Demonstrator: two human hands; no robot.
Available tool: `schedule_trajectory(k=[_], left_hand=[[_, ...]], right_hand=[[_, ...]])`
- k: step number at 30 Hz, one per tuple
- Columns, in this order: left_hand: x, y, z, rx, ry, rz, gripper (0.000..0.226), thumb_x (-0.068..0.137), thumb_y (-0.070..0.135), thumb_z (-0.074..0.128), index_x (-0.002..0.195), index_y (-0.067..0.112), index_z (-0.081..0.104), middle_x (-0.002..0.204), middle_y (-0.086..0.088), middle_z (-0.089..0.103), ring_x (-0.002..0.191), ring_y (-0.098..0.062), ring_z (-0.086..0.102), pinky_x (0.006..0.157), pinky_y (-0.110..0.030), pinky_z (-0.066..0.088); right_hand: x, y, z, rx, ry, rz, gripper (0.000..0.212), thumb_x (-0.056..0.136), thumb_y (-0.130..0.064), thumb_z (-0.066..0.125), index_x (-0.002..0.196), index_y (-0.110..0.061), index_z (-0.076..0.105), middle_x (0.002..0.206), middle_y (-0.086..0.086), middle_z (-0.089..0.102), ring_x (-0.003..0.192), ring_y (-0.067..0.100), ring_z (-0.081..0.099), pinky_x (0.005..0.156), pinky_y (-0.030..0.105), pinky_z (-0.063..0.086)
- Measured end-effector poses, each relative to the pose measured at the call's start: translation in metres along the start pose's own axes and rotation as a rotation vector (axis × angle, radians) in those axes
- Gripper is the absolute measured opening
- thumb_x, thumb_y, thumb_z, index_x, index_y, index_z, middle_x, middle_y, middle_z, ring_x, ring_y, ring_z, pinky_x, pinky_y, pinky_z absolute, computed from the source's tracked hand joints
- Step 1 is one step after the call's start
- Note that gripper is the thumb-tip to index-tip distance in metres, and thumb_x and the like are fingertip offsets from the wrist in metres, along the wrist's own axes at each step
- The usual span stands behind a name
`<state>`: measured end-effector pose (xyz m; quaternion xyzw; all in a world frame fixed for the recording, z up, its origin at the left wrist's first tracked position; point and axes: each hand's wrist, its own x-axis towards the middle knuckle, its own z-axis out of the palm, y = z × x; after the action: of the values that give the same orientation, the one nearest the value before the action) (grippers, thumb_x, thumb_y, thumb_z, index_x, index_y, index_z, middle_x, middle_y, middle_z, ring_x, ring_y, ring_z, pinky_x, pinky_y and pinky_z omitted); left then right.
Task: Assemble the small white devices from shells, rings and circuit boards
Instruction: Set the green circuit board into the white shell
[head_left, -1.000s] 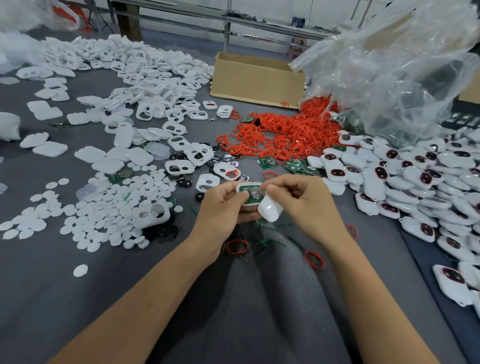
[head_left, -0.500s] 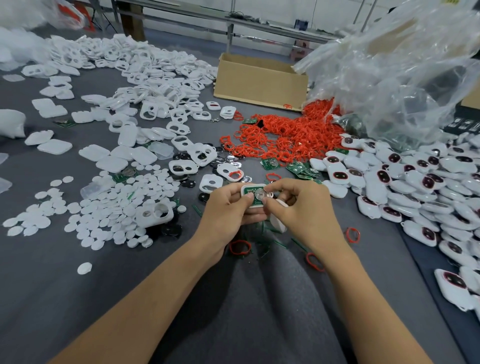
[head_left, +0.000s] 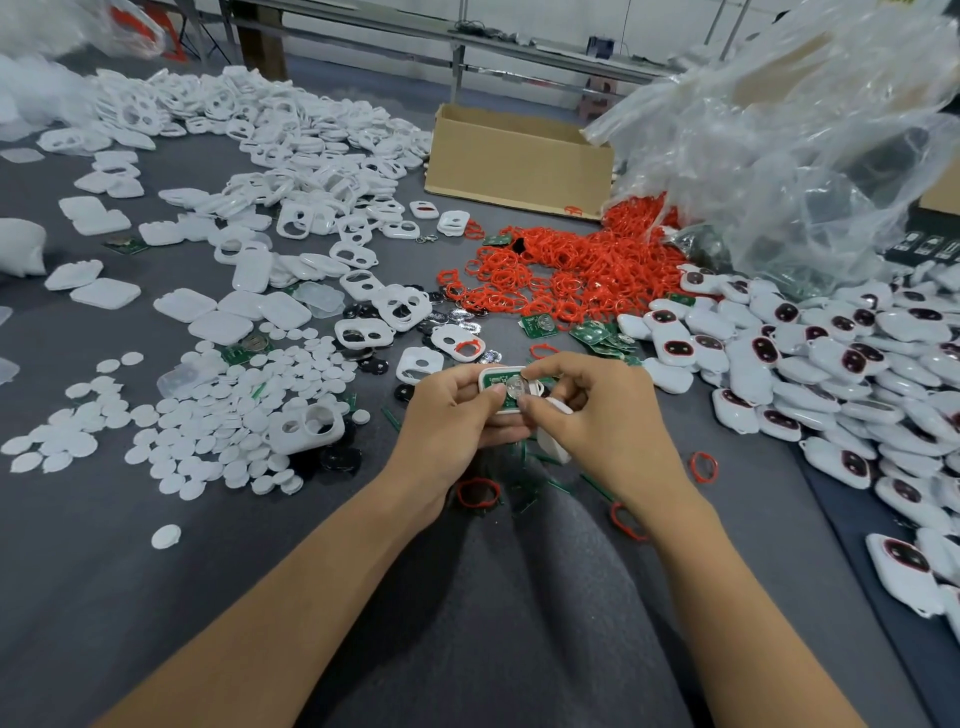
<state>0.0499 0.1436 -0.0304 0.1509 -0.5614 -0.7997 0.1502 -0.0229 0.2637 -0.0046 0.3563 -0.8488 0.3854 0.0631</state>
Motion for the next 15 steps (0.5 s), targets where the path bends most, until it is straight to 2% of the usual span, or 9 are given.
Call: schedule_trajectory(k=[4, 7, 11, 15], left_hand=[[-0.0003, 0.0002, -0.0001, -0.006, -0.004, -0.004, 0.020, 0.098, -0.004, 0.047, 0.103, 0.004, 0.065, 0.084, -0.010, 0.074, 0.067, -0.017, 0.072, 0.064, -0.024, 0.059], [-0.0002, 0.0004, -0.0002, -0.007, -0.004, -0.010, 0.021, 0.098, -0.003, 0.048, 0.100, 0.006, 0.066, 0.084, -0.008, 0.075, 0.068, -0.016, 0.072, 0.063, -0.023, 0.059], [0.0006, 0.0005, -0.0005, -0.014, -0.002, -0.018, 0.020, 0.098, -0.002, 0.049, 0.099, 0.007, 0.067, 0.083, -0.008, 0.075, 0.070, -0.017, 0.073, 0.062, -0.023, 0.058], [0.0005, 0.0005, -0.0003, -0.024, -0.002, -0.022, 0.020, 0.098, -0.002, 0.048, 0.097, 0.007, 0.067, 0.080, -0.005, 0.076, 0.069, -0.016, 0.073, 0.061, -0.023, 0.058]], right_hand=[[-0.0010, 0.0004, 0.0002, -0.018, -0.006, -0.007, 0.017, 0.076, -0.011, 0.074, 0.092, -0.017, 0.074, 0.056, 0.004, 0.060, 0.049, 0.014, 0.046, 0.055, 0.024, 0.037], [-0.0016, 0.0000, 0.0006, -0.044, 0.004, -0.013, 0.016, 0.076, -0.011, 0.073, 0.091, -0.017, 0.074, 0.055, 0.000, 0.058, 0.049, 0.013, 0.047, 0.056, 0.026, 0.039], [-0.0020, 0.0000, 0.0003, -0.058, -0.003, -0.017, 0.017, 0.077, -0.011, 0.072, 0.092, -0.016, 0.074, 0.057, 0.002, 0.060, 0.050, 0.015, 0.048, 0.057, 0.030, 0.041], [-0.0020, -0.0001, 0.0003, -0.050, -0.007, -0.017, 0.016, 0.077, -0.011, 0.072, 0.092, -0.017, 0.073, 0.056, 0.000, 0.058, 0.048, 0.010, 0.045, 0.055, 0.027, 0.039]])
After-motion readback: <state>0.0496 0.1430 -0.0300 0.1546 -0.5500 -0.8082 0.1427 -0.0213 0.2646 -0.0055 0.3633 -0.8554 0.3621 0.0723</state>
